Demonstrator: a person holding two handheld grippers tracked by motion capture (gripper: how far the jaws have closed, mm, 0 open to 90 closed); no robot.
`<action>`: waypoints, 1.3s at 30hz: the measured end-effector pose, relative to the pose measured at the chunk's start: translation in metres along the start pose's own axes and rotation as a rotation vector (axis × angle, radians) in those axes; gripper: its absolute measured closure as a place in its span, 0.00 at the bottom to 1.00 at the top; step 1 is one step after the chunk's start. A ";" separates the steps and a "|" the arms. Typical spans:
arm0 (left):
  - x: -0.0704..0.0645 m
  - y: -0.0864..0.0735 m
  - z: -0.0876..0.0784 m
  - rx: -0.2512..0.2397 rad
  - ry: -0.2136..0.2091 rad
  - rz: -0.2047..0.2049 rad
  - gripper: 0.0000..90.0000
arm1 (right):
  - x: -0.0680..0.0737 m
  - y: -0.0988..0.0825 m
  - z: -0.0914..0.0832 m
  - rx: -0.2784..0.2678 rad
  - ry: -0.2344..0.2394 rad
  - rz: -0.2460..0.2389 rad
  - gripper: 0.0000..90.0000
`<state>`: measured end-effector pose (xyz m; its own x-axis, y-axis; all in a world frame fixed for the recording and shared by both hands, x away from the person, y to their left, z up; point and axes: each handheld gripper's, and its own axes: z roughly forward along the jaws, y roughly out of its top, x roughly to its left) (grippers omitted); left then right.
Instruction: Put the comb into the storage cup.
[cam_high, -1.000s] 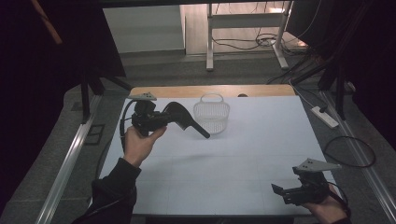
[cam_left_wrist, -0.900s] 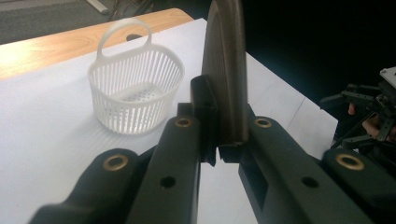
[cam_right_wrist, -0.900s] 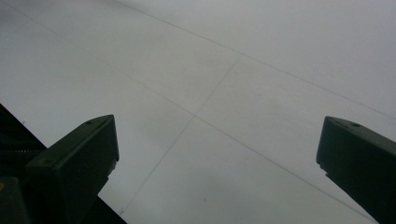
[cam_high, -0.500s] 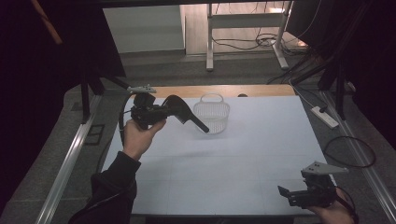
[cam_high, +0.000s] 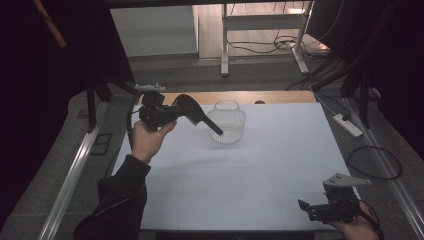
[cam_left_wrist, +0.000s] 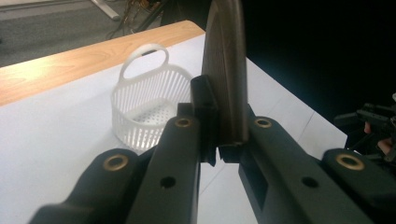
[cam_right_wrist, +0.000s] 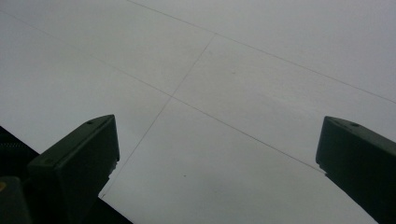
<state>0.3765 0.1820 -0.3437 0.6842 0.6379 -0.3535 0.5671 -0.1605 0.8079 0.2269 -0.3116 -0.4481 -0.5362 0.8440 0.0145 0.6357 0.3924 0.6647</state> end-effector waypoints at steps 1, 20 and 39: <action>0.001 0.001 0.000 -0.003 0.002 -0.002 0.97 | 0.000 0.000 0.000 0.001 0.001 0.000 0.00; 0.025 0.014 0.029 -0.010 0.025 -0.052 0.97 | 0.001 0.000 0.001 0.009 0.007 -0.016 0.01; 0.035 0.017 0.067 0.000 0.039 -0.062 0.97 | 0.000 0.000 0.000 0.004 0.011 -0.011 0.01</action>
<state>0.4410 0.1511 -0.3735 0.6291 0.6755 -0.3846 0.6082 -0.1196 0.7847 0.2268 -0.3112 -0.4484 -0.5494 0.8354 0.0152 0.6319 0.4036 0.6617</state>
